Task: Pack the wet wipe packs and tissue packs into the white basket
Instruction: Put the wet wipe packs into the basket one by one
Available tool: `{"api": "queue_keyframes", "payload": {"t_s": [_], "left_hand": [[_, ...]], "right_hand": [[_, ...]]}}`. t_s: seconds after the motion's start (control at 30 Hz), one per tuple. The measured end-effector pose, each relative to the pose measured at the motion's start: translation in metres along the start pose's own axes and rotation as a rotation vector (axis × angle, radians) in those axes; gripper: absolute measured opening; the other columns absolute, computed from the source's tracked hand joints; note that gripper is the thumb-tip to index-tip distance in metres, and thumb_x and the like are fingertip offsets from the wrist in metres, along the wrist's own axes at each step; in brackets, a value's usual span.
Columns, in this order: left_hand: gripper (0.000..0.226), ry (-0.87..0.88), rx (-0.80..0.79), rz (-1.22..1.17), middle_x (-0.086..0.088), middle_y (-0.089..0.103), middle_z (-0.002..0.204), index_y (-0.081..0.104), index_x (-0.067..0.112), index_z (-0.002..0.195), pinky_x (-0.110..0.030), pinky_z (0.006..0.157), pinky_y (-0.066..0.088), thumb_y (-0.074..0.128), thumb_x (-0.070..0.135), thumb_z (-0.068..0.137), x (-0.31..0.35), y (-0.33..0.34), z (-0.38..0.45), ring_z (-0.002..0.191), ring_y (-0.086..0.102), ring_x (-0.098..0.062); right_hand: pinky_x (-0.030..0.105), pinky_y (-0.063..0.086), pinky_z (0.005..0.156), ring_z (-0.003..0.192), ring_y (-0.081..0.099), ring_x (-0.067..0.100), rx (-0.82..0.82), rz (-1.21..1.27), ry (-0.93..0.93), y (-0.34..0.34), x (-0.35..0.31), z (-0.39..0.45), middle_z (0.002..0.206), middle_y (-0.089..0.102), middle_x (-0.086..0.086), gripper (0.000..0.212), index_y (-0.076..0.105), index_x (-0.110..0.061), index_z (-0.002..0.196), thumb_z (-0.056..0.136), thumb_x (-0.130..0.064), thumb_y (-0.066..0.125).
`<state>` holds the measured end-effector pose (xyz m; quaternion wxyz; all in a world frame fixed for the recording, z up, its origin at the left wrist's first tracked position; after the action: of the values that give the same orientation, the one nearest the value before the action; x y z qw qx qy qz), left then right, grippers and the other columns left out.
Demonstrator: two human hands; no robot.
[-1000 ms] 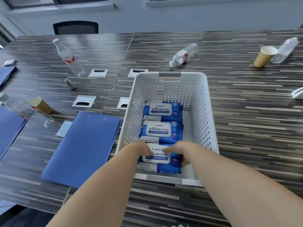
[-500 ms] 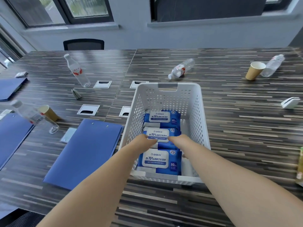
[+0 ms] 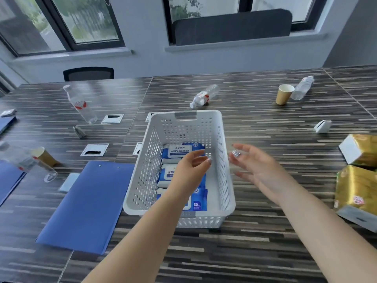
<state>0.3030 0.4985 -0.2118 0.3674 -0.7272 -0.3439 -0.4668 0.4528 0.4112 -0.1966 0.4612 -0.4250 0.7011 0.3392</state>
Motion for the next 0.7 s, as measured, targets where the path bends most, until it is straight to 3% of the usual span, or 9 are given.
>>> {"api": "queue_keyframes", "payload": {"t_s": [0.27,0.37,0.43,0.53,0.63,0.7], "left_hand": [[0.031,0.039,-0.035,0.028,0.007,0.067,0.117,0.057,0.028,0.119,-0.013,0.078,0.046,0.064,0.025,0.089,0.02,0.085,-0.017,0.095,0.061,0.002],[0.029,0.112,0.043,0.201,0.02,0.07,0.107,0.057,0.049,0.105,-0.036,0.103,0.043,0.062,0.05,0.076,0.026,0.119,-0.015,0.102,0.064,-0.001],[0.031,0.164,0.1,0.29,0.025,0.068,0.101,0.056,0.05,0.104,-0.048,0.108,0.038,0.059,0.053,0.074,0.03,0.141,-0.016,0.104,0.063,0.0],[0.038,0.209,0.037,0.304,0.012,0.066,0.113,0.057,0.026,0.123,-0.039,0.103,0.045,0.065,0.028,0.086,0.044,0.193,-0.024,0.113,0.059,-0.004],[0.04,0.2,-0.085,0.328,0.009,0.066,0.119,0.056,0.024,0.127,-0.025,0.1,0.043,0.064,0.023,0.088,0.045,0.249,-0.026,0.114,0.057,-0.001],[0.037,0.161,-0.14,0.307,0.01,0.067,0.117,0.058,0.024,0.125,-0.024,0.099,0.044,0.064,0.021,0.088,0.04,0.287,-0.024,0.111,0.059,-0.001]], "right_hand": [[0.041,0.049,0.098,0.112,0.061,0.017,0.087,0.035,0.026,-0.084,0.024,-0.026,0.121,0.064,0.009,0.025,0.058,-0.027,0.115,0.092,-0.017,0.058],[0.043,0.048,0.1,0.112,0.061,0.018,0.121,0.034,0.041,-0.129,0.031,-0.035,0.121,0.063,0.008,0.022,0.06,-0.031,0.108,0.091,-0.017,0.059],[0.044,0.047,0.101,0.112,0.06,0.018,0.14,0.035,0.063,-0.162,0.039,-0.04,0.122,0.063,0.008,0.022,0.06,-0.031,0.107,0.091,-0.017,0.059],[0.041,0.049,0.097,0.113,0.06,0.017,0.165,0.045,0.091,-0.212,0.049,-0.047,0.123,0.062,0.008,0.021,0.06,-0.031,0.108,0.092,-0.017,0.059],[0.035,0.05,0.092,0.113,0.06,0.017,0.196,0.046,0.118,-0.253,0.06,-0.05,0.123,0.061,0.008,0.021,0.06,-0.03,0.109,0.092,-0.02,0.059],[0.034,0.05,0.091,0.113,0.06,0.016,0.203,0.042,0.14,-0.282,0.067,-0.052,0.121,0.062,0.007,0.024,0.059,-0.028,0.114,0.092,-0.021,0.059]]}}
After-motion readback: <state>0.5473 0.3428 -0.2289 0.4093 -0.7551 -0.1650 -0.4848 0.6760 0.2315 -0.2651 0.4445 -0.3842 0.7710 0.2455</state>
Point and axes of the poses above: each hand's wrist, its own z-axis towards the middle knuckle, its own y-axis out of the palm, x = y × z, the point moved 6 cm from there along z, towards the middle knuckle
